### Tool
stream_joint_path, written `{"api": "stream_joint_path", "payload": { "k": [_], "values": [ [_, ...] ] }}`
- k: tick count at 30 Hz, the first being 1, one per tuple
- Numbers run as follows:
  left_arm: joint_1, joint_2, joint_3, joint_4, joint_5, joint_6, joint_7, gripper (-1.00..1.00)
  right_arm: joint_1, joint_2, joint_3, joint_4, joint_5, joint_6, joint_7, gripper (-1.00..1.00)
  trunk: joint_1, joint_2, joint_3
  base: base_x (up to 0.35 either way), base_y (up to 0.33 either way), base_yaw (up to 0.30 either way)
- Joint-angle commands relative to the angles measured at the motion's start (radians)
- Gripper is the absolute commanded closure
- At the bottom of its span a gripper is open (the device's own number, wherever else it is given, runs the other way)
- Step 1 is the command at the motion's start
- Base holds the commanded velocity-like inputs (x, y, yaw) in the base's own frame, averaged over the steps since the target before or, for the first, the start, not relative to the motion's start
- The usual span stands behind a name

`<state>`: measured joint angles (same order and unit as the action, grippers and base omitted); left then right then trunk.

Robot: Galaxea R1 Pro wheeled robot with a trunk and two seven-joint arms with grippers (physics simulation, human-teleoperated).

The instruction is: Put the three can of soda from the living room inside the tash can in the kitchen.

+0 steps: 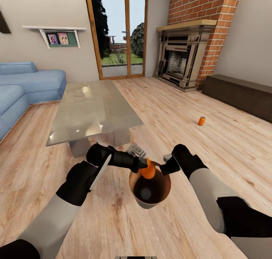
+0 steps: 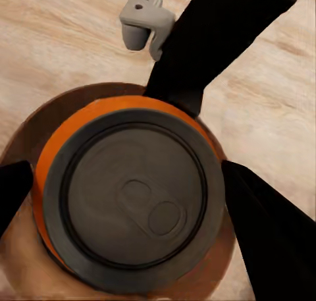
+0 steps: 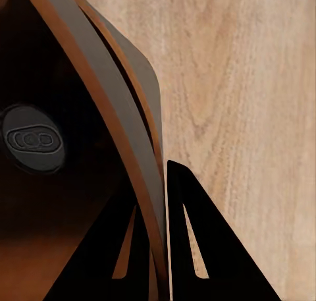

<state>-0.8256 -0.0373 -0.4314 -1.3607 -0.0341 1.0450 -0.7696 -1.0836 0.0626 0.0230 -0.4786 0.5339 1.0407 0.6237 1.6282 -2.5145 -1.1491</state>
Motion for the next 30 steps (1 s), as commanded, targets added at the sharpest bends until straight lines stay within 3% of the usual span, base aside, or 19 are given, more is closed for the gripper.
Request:
{"api": "stream_joint_path", "payload": {
  "k": [1, 4, 9, 12, 18, 30],
  "values": [
    [0.0, -0.002, -0.001, 0.05, 0.007, 0.002, 0.087, 1.0, -0.001, 0.001, -0.002, 0.0, -0.024, 0.006, 0.009, 1.0, 0.0, 0.0, 0.0, 0.0, 0.0, 0.0],
    [-0.001, -0.005, -0.003, 0.155, 0.008, -0.059, 0.18, 1.0, 0.0, 0.004, -0.001, 0.0, -0.024, 0.006, 0.012, 1.0, 0.0, 0.0, 0.0, 0.0, 0.0, 0.0],
    [-0.001, -0.008, -0.014, 0.278, 0.008, -0.125, 0.221, 1.0, 0.0, 0.007, 0.0, 0.001, -0.025, 0.006, 0.013, 1.0, 0.0, 0.0, 0.0, 0.0, 0.0, 0.0],
    [-0.002, -0.014, -0.073, 0.368, 0.008, -0.169, 0.237, 1.0, 0.001, 0.009, 0.001, 0.0, -0.025, 0.006, 0.013, 1.0, 0.0, 0.0, 0.0, 0.0, 0.0, 0.0],
    [-0.003, -0.03, -0.094, 0.408, 0.009, -0.189, 0.259, 1.0, 0.001, 0.01, 0.002, 0.0, -0.025, 0.006, 0.013, 1.0, 0.0, 0.0, 0.0, 0.0, 0.0, 0.0],
    [-0.003, -0.041, -0.098, 0.417, 0.01, -0.205, 0.304, 1.0, 0.001, 0.01, 0.005, 0.001, -0.025, 0.006, 0.014, 1.0, 0.0, 0.0, 0.0, 0.0, 0.0, 0.0]
  ]
}}
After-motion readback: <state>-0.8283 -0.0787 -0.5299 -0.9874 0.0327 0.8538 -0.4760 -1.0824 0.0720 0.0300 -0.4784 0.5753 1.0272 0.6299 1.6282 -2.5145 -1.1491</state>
